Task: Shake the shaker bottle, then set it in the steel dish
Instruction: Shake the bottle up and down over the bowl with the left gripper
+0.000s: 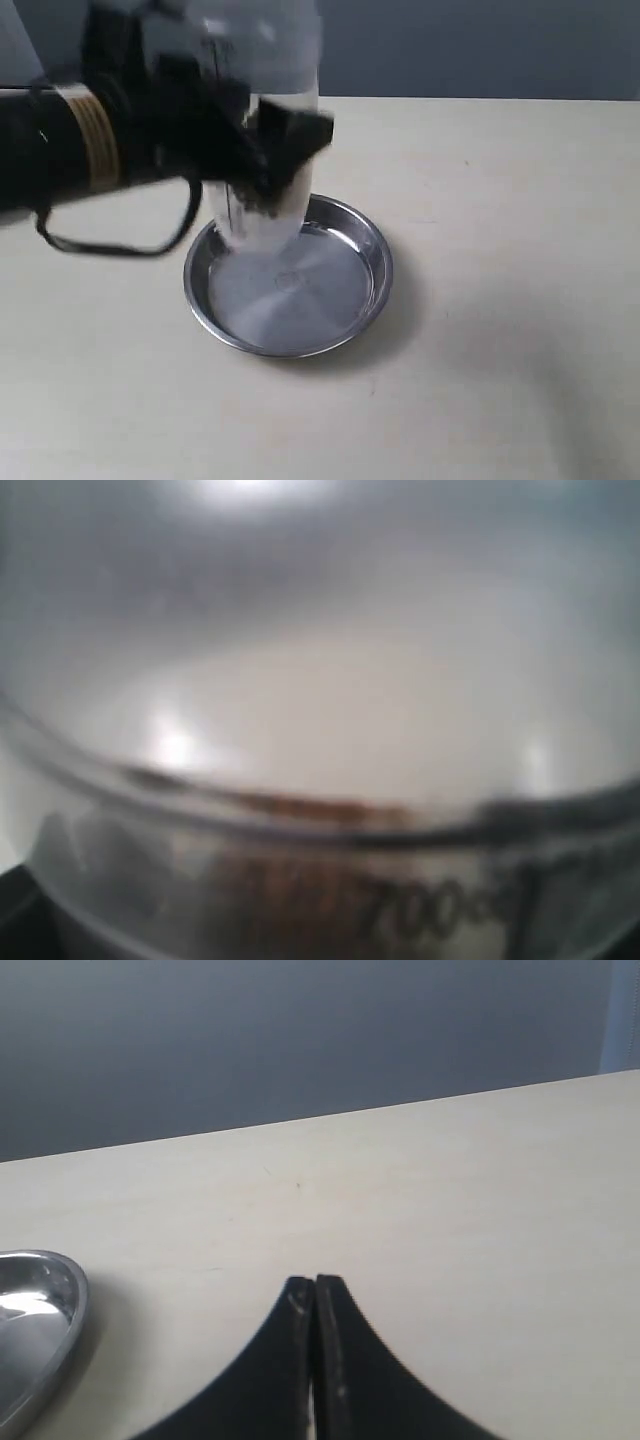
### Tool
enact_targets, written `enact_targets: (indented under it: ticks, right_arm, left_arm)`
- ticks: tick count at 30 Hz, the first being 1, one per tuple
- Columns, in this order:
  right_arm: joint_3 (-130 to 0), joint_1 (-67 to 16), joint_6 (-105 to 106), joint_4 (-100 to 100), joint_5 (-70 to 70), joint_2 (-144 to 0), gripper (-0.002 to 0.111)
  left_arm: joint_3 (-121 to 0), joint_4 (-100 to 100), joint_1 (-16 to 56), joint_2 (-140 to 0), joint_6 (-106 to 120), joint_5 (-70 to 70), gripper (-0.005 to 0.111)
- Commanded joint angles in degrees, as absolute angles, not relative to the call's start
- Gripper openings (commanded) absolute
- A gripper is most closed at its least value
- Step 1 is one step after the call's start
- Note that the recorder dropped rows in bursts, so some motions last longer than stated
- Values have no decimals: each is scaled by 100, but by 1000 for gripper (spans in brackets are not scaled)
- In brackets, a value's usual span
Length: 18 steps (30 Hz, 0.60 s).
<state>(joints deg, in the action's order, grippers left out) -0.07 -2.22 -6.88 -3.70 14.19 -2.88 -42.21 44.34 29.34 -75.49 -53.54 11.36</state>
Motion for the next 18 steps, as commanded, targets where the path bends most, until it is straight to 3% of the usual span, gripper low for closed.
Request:
enact_targets:
  ticks: [1, 4, 7, 11, 14, 15, 18]
  right_arm:
    - [0, -230, -668, -357, 1340, -298, -1]
    - [0, -230, -668, -357, 1340, -298, -1]
    - [0, -230, -668, -357, 1340, -298, -1]
    - [0, -230, -668, -357, 1314, -298, -1]
    - [0, -230, -668, -357, 1314, -298, -1]
    - [0, -230, -668, -357, 1314, -298, -1]
    - [0, -230, -668, -357, 1314, -298, -1]
  left_arm:
    - [-4052, 4336, 2981, -7652, -5362, 2017, 0]
    - [-4530, 4313, 2993, -7220, -4902, 1883, 0]
    - [-3817, 3975, 3039, -7874, -5038, 1030, 0]
    - [-3977, 3886, 2918, -7864, -5084, 2503, 0]
    - [-4437, 4071, 2992, -7523, -4956, 1993, 0]
    - [-4037, 4047, 3098, -7979, -4879, 1280, 0]
    - [-3959, 4062, 2999, -8340, -4879, 1748, 0]
